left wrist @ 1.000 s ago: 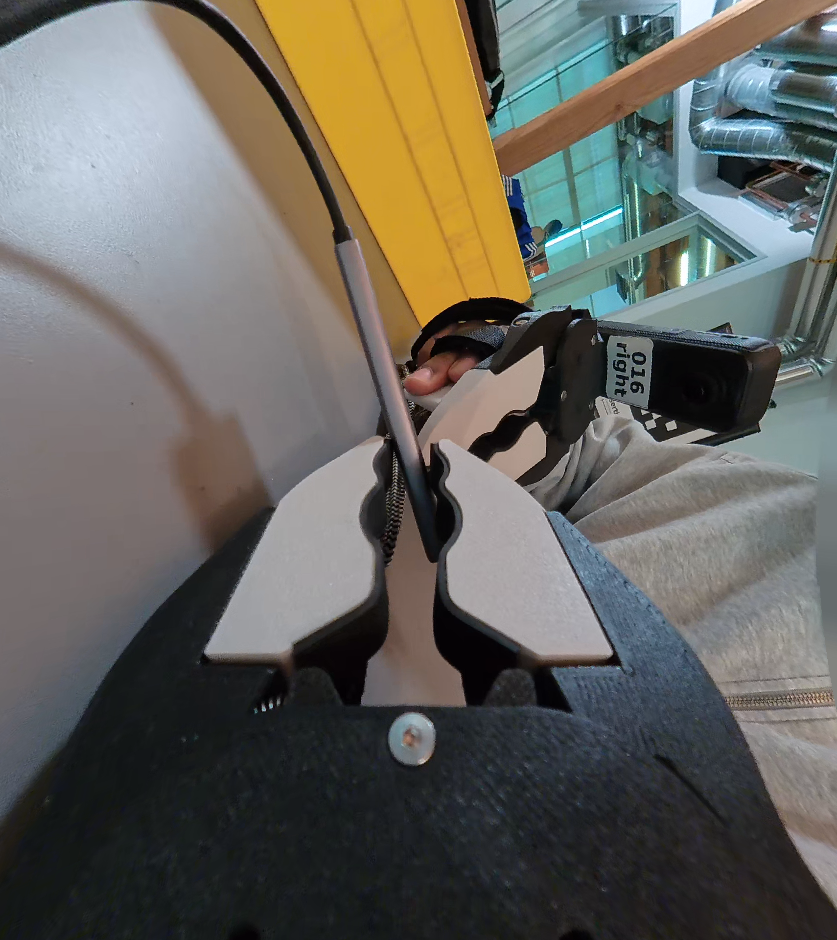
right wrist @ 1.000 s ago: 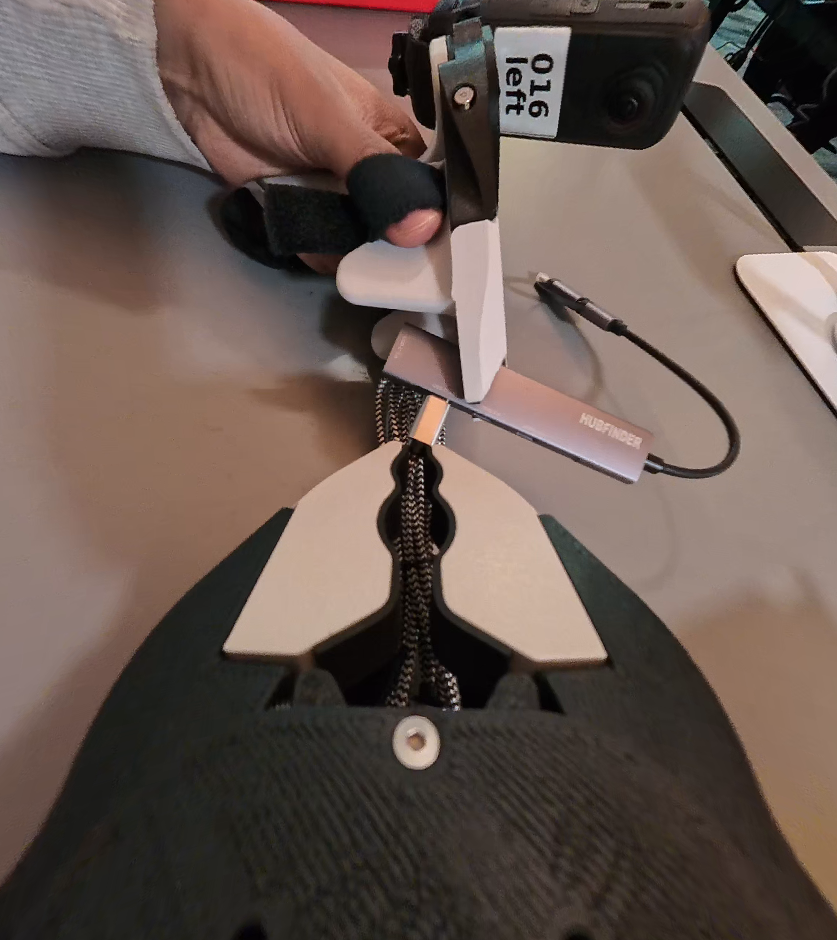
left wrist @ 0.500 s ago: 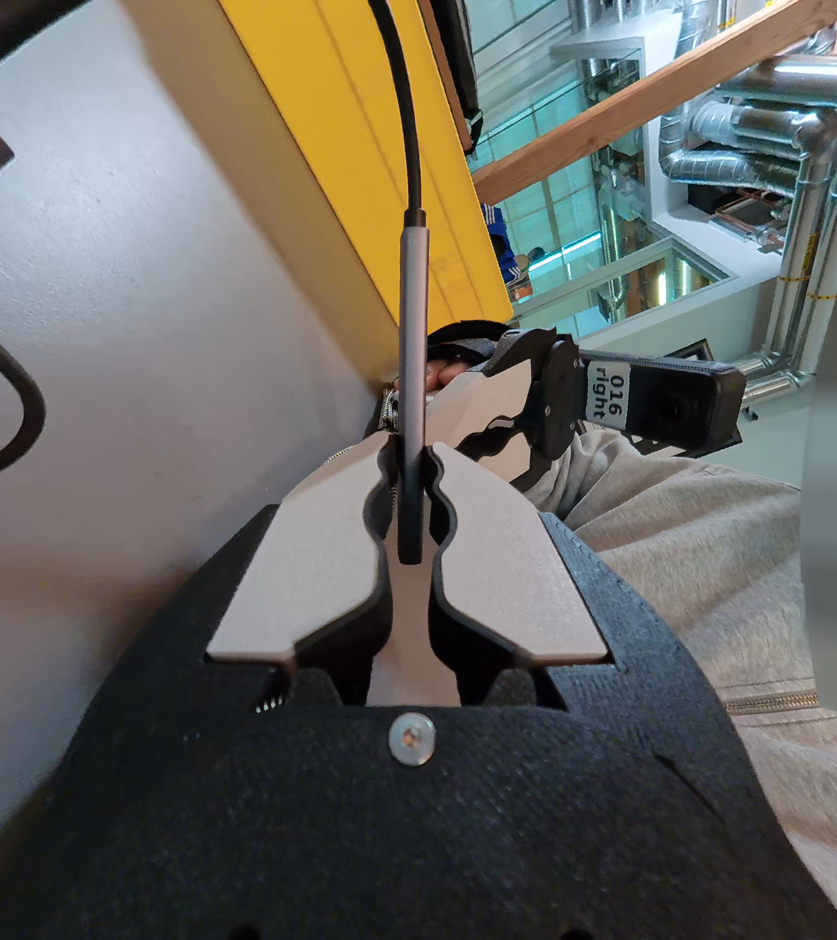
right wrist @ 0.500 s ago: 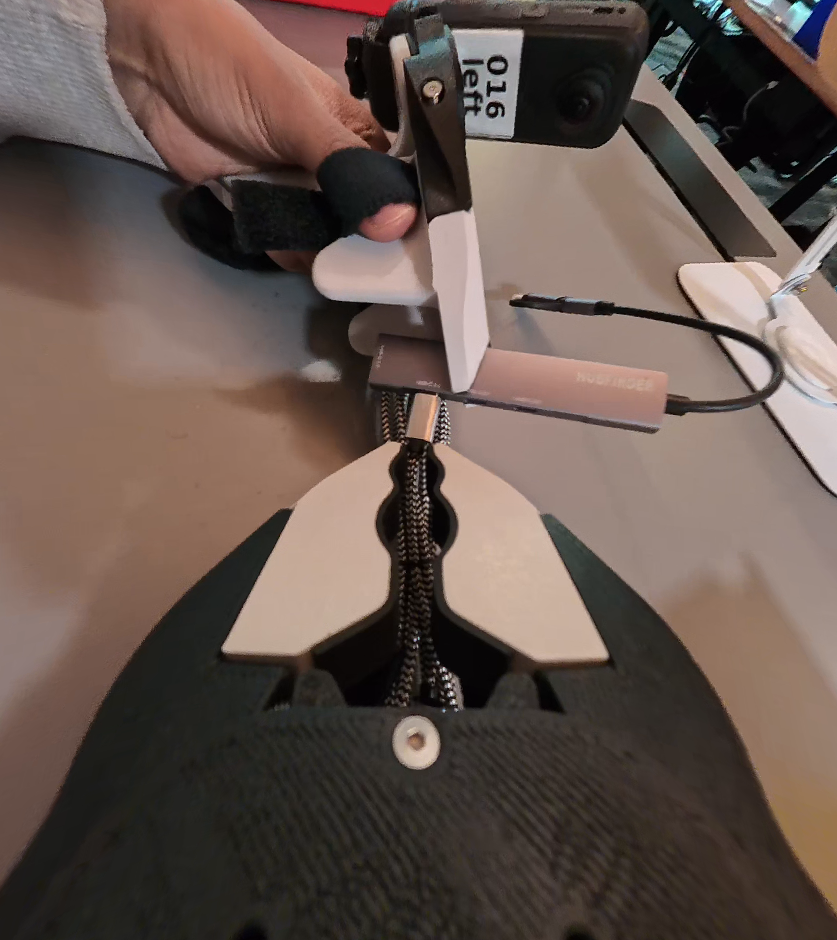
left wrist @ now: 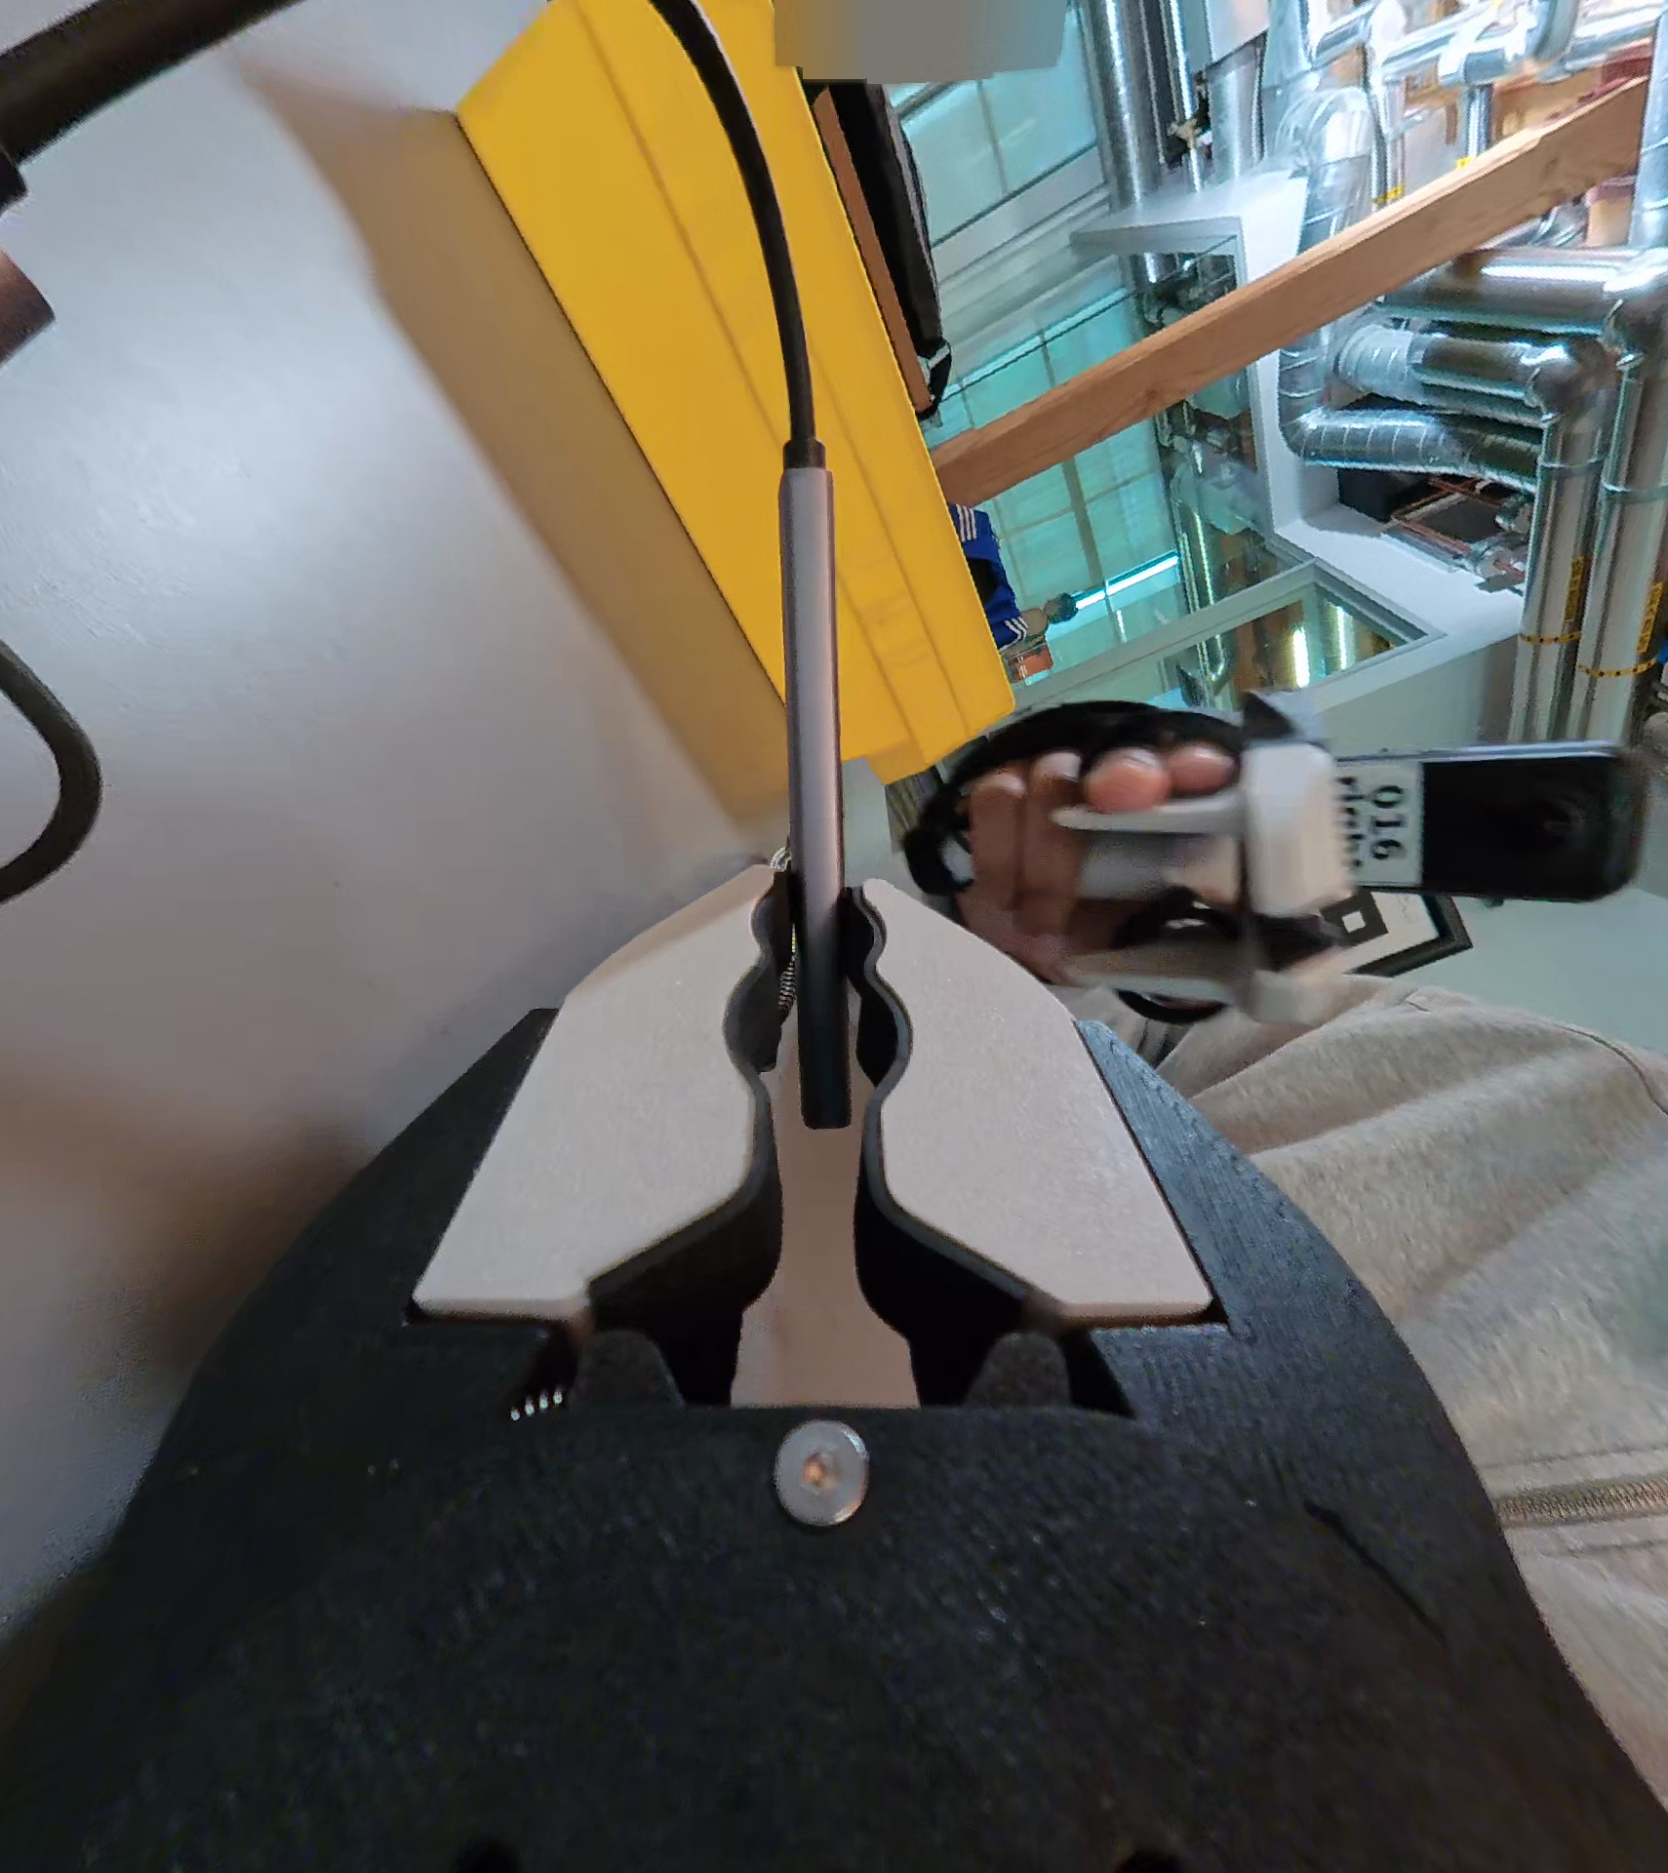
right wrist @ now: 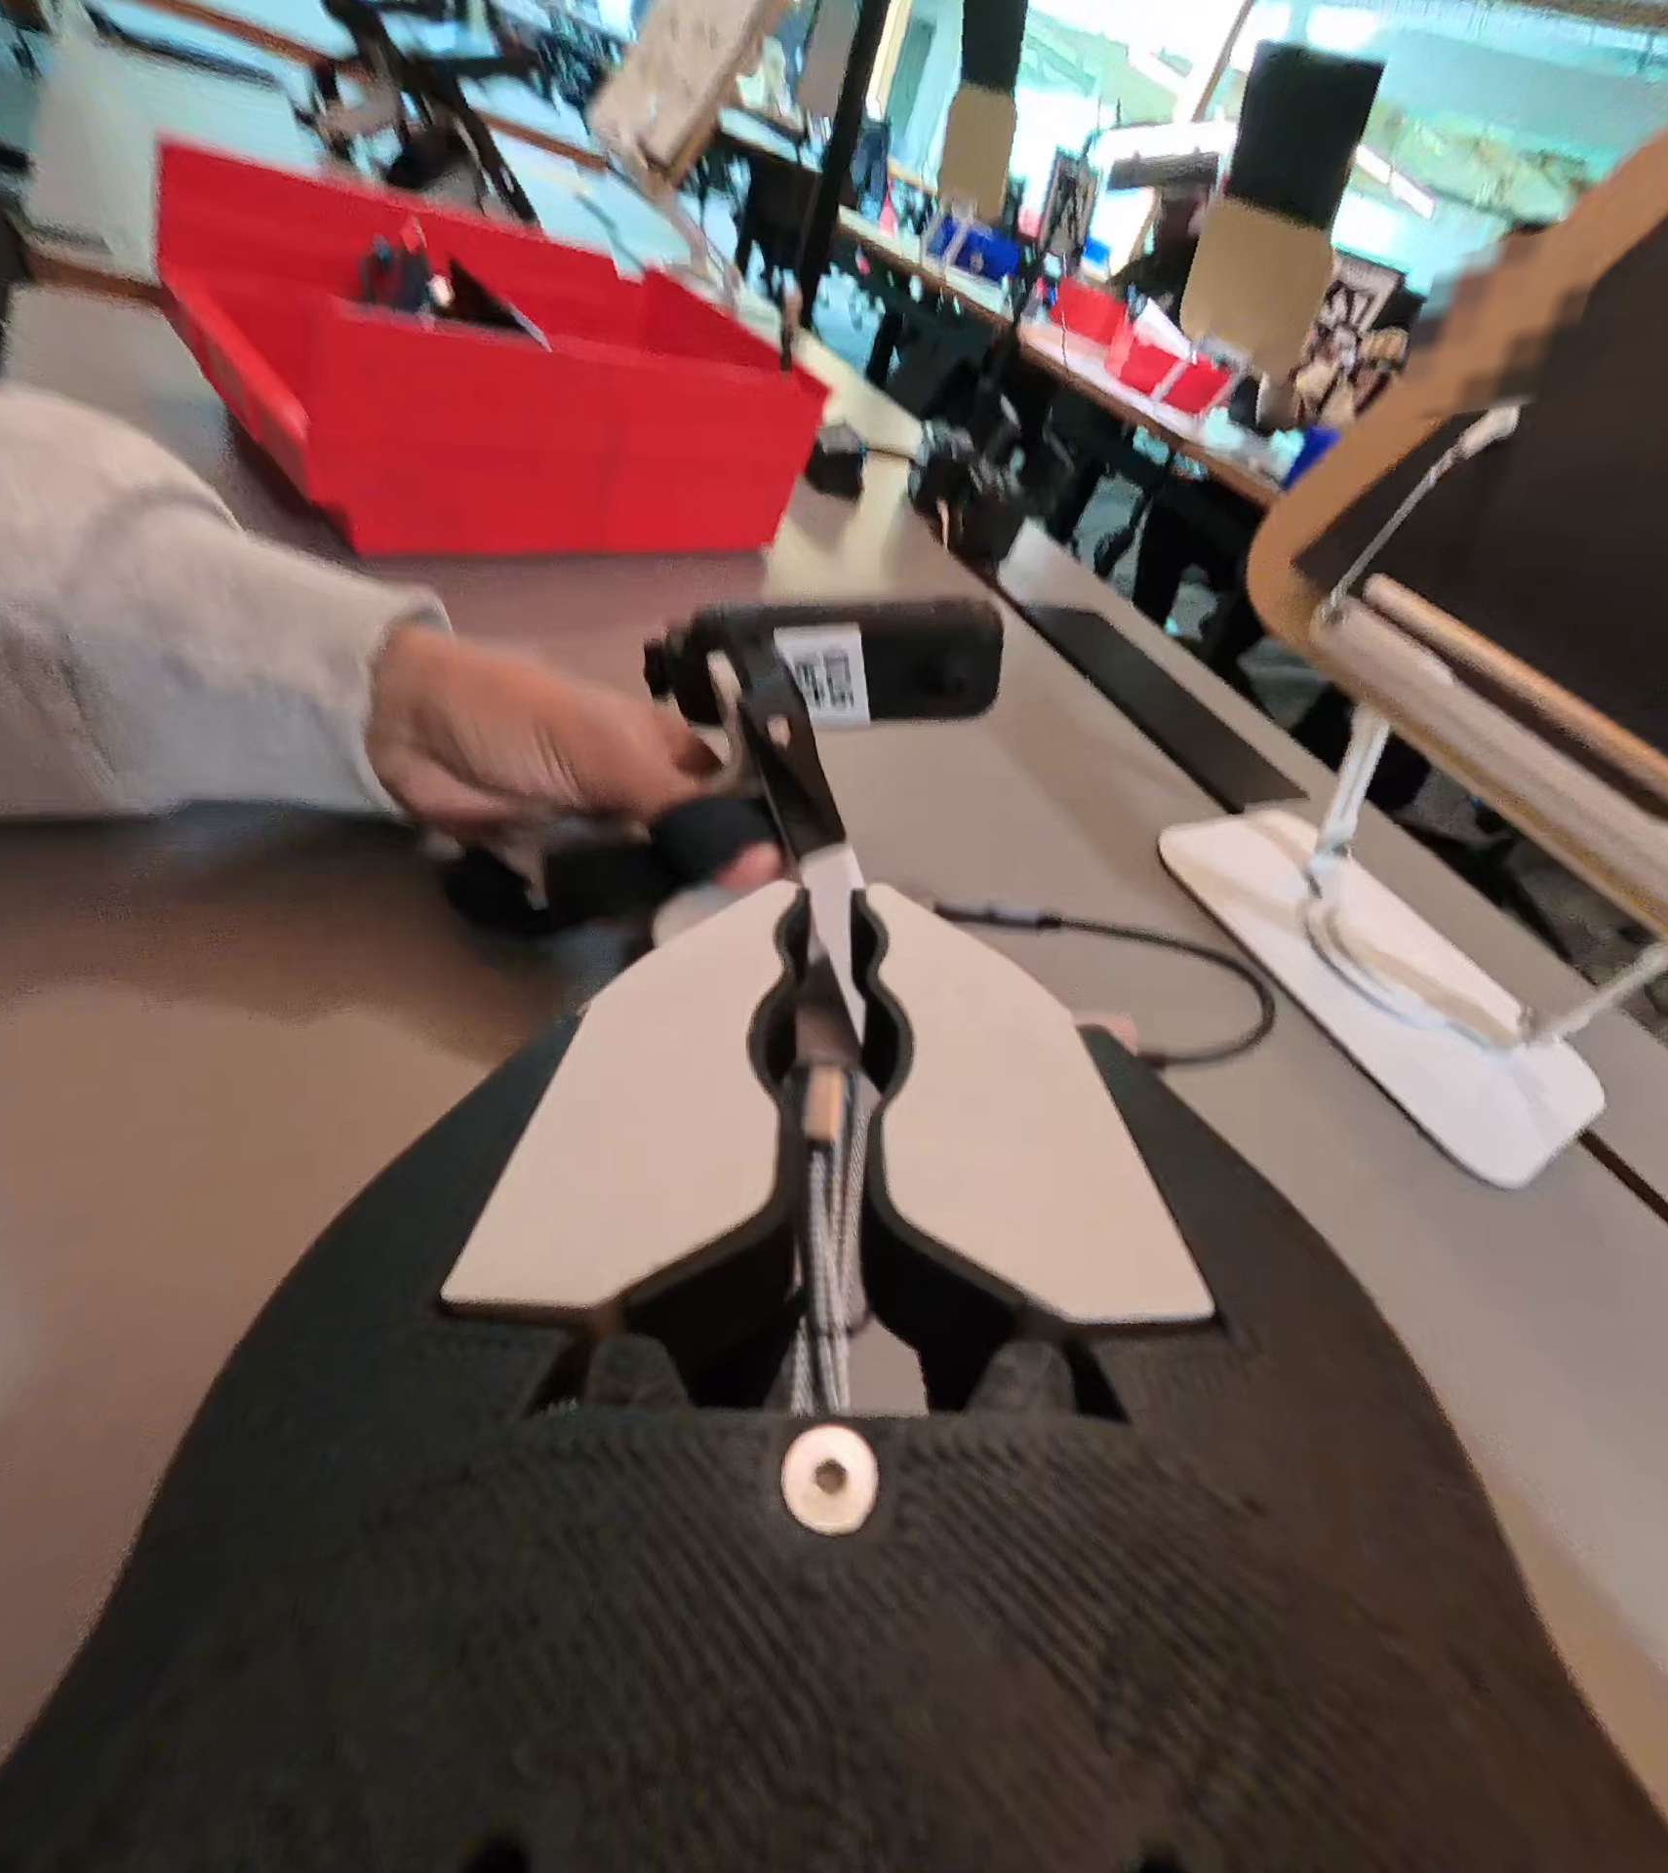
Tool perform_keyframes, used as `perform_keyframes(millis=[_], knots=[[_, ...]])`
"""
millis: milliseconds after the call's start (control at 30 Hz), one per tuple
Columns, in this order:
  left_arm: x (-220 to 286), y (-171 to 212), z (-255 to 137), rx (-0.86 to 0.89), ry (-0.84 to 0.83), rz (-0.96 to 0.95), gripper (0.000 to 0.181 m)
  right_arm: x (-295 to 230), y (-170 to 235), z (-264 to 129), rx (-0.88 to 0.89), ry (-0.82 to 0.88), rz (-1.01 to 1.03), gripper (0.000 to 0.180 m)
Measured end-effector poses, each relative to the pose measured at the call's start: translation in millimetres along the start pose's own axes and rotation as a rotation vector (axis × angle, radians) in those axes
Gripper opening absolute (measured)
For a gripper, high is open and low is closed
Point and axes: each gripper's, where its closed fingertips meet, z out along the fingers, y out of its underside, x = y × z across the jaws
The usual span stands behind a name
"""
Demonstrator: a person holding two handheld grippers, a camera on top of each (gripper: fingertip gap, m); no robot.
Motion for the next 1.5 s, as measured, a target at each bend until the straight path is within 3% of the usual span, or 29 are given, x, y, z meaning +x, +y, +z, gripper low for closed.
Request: perform_keyframes(millis=[33, 200, 333, 500, 633, 967, 1133, 1500], knots=[[0, -2, -1, 0.007, 0.000, 0.001, 0.010, -4, -14, 3, 0.028, -0.015, -0.002, 0.007], [-1, -15, -9, 0.087, 0.011, 0.008, 0.010, -36, -77, 41, 0.110, -0.105, -0.085, 0.008], [-2, -17, -10, 0.094, -0.013, 0.037, 0.010, -77, -128, 98, 0.182, -0.288, -0.078, 0.011], [-3, -16, -8, 0.087, -0.021, 0.047, 0.010, -123, -142, 198, 0.002, -0.525, 0.008, 0.020], [-3, -16, -8, 0.081, -0.022, 0.049, 0.010, -155, -163, 247, -0.073, -0.680, 0.105, 0.025], [-2, -17, -4, 0.092, -0.009, 0.026, 0.010, -187, -190, 334, -0.199, -0.706, 0.082, 0.030], [-2, -17, -4, 0.088, -0.006, 0.021, 0.010, -212, -176, 359, -0.297, -0.643, -0.153, 0.028], [-3, -14, -1, 0.072, -0.018, 0.025, 0.010, -169, -176, 354, -0.298, -0.530, -0.127, 0.024]])
